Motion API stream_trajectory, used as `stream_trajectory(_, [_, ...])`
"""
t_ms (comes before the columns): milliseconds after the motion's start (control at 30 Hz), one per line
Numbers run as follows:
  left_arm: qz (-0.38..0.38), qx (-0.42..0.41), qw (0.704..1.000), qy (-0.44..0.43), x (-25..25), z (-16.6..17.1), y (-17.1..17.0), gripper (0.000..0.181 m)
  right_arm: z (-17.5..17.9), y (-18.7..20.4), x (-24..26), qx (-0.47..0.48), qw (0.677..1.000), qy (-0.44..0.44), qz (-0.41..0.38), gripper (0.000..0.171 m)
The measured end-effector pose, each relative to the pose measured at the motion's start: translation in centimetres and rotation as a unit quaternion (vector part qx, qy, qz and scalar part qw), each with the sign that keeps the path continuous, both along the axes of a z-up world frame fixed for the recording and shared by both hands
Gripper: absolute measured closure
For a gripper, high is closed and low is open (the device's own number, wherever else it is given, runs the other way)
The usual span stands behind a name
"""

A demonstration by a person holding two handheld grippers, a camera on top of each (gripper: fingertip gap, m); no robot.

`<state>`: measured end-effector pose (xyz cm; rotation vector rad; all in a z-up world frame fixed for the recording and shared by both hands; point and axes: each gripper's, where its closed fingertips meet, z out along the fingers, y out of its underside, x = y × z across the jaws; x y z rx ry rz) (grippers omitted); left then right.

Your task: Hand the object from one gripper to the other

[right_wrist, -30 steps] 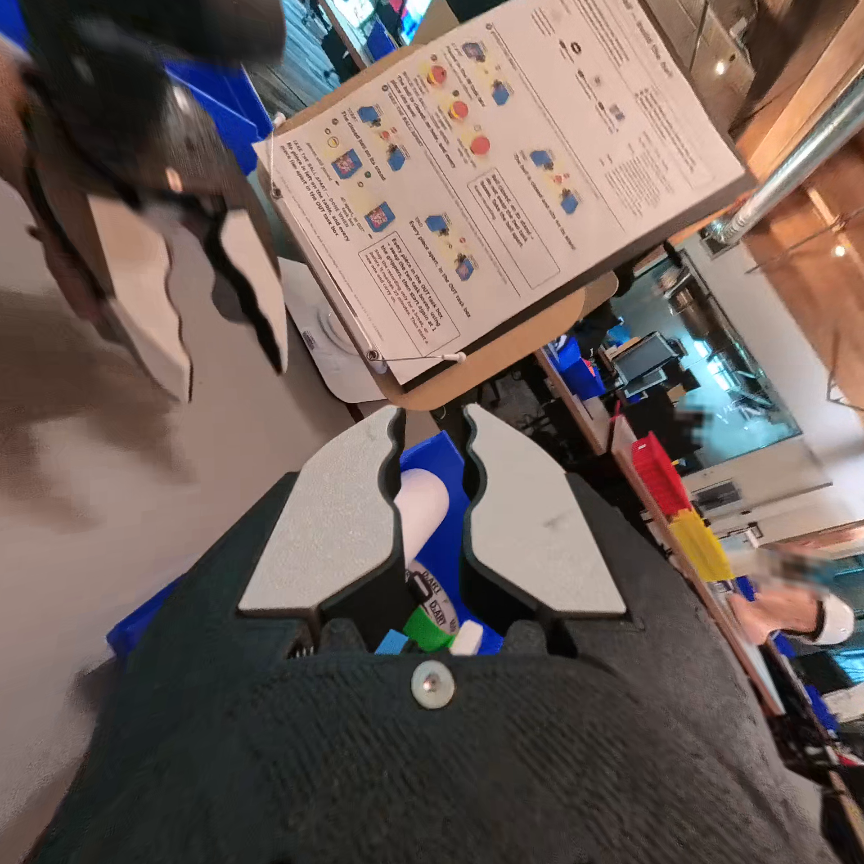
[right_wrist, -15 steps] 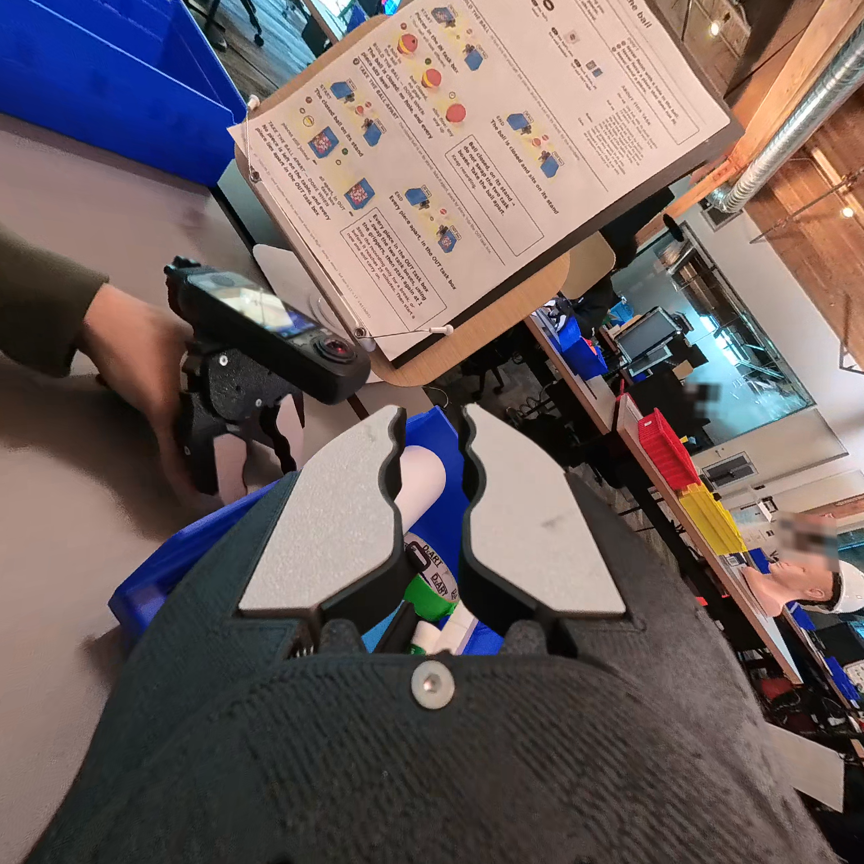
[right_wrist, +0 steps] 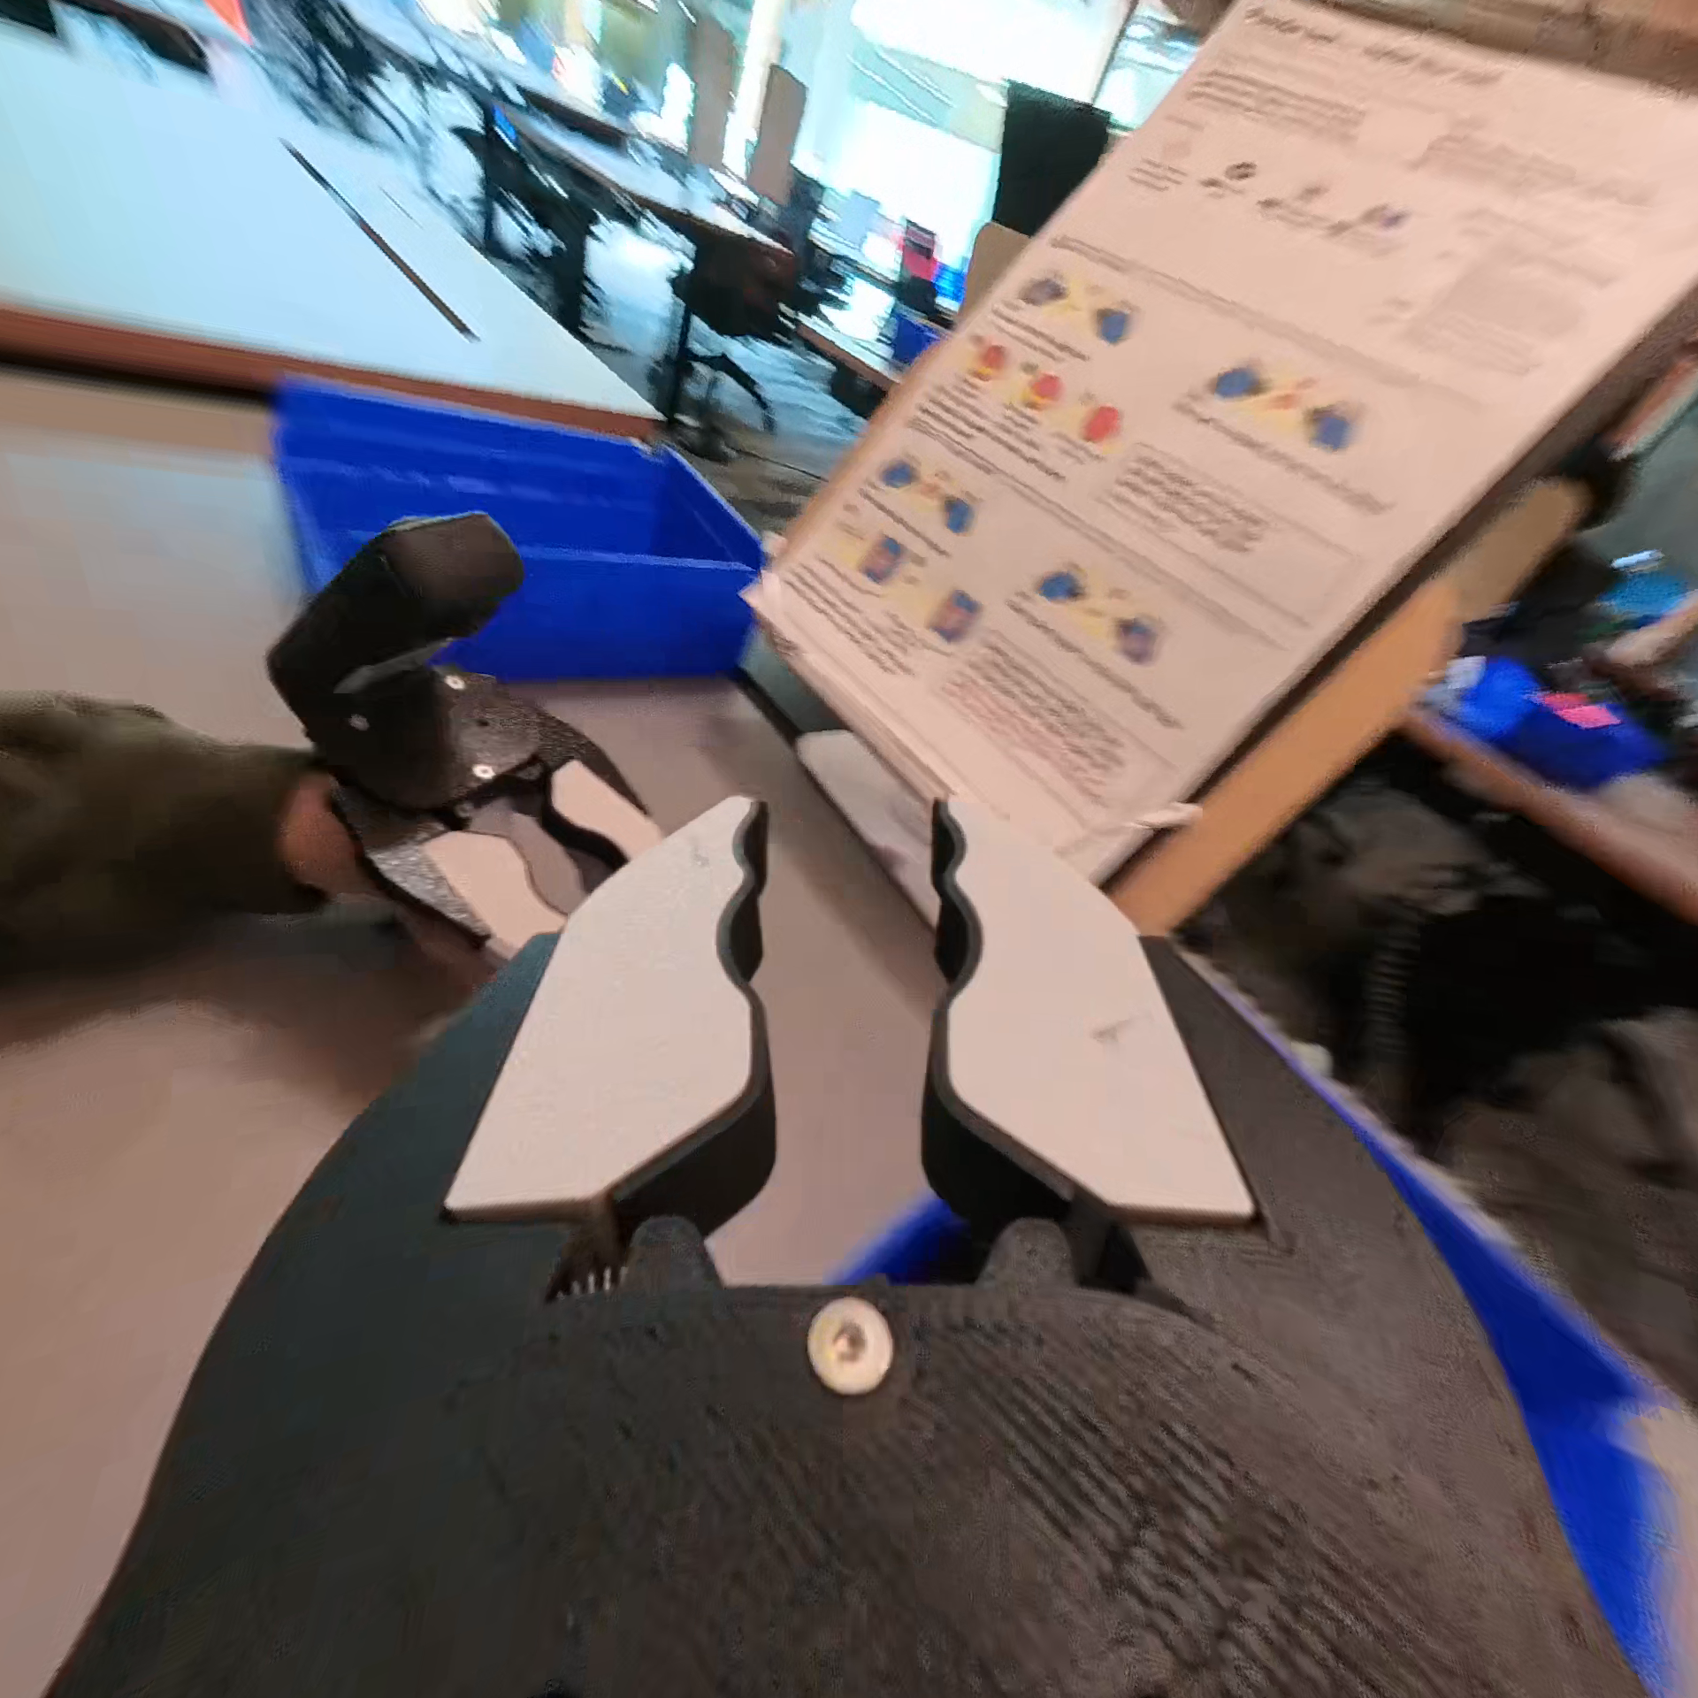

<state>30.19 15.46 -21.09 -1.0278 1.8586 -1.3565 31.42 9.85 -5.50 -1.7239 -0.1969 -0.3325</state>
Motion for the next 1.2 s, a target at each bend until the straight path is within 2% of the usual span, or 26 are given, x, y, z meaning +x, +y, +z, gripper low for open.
stream_trajectory(67, [0.036, 0.013, 0.997, -0.066, -3.0, 1.4, 2.4, 0.137, -1.6, 2.2, -2.9, 0.006, 0.995, 0.091, 0.043, 0.115])
stream_trajectory(133, [0.06, 0.047, 0.99, -0.122, -5.7, 2.1, 4.1, 0.137, -4.7, 4.3, -6.5, -0.024, 0.979, 0.178, 0.096, 0.094])
stream_trajectory(200, [0.072, 0.1, 0.978, -0.165, -7.8, 2.2, 4.7, 0.137, -8.7, 5.8, -8.8, -0.061, 0.962, 0.246, 0.105, 0.086])
stream_trajectory(267, [0.084, 0.178, 0.961, -0.196, -9.1, 2.1, 4.7, 0.137, -11.3, 7.0, -9.5, -0.055, 0.946, 0.306, 0.088, 0.088])
stream_trajectory(400, [0.107, 0.301, 0.921, -0.223, -9.6, 1.4, 4.3, 0.137, -12.4, 7.7, -11.0, 0.002, 0.903, 0.414, 0.118, 0.119])
stream_trajectory(567, [0.113, 0.317, 0.911, -0.238, -9.2, 1.8, 3.4, 0.137, -13.9, 7.8, -11.0, -0.008, 0.932, 0.346, 0.11, 0.145])
stream_trajectory(700, [0.116, 0.331, 0.903, -0.247, -9.3, 2.1, 3.4, 0.137, -14.4, 8.2, -10.9, -0.011, 0.95, 0.296, 0.094, 0.148])
stream_trajectory(800, [0.113, 0.338, 0.901, -0.246, -9.3, 2.0, 3.3, 0.137, -14.2, 8.3, -11.6, -0.004, 0.957, 0.269, 0.11, 0.161])
stream_trajectory(933, [0.112, 0.348, 0.899, -0.241, -9.4, 1.8, 3.3, 0.137, -14.4, 8.4, -11.6, -0.017, 0.962, 0.249, 0.114, 0.161])
stream_trajectory(1000, [0.098, 0.316, 0.91, -0.249, -9.7, 2.2, 2.8, 0.137, -14.2, 8.2, -11.4, -0.009, 0.957, 0.263, 0.118, 0.162])
stream_trajectory(1067, [0.076, 0.217, 0.946, -0.23, -10.1, 2.6, 2.3, 0.132, -13.3, 7.9, -11.0, 0.026, 0.945, 0.3, 0.13, 0.162])
stream_trajectory(1133, [0.063, 0.097, 0.973, -0.202, -10.4, 3.4, 2.1, 0.136, -11.5, 7.6, -10.3, 0.101, 0.913, 0.371, 0.141, 0.162])
stream_trajectory(1200, [0.048, -0.03, 0.983, -0.174, -10.7, 4.2, 1.8, 0.14, -10.1, 7.1, -9.4, 0.17, 0.868, 0.442, 0.153, 0.162])
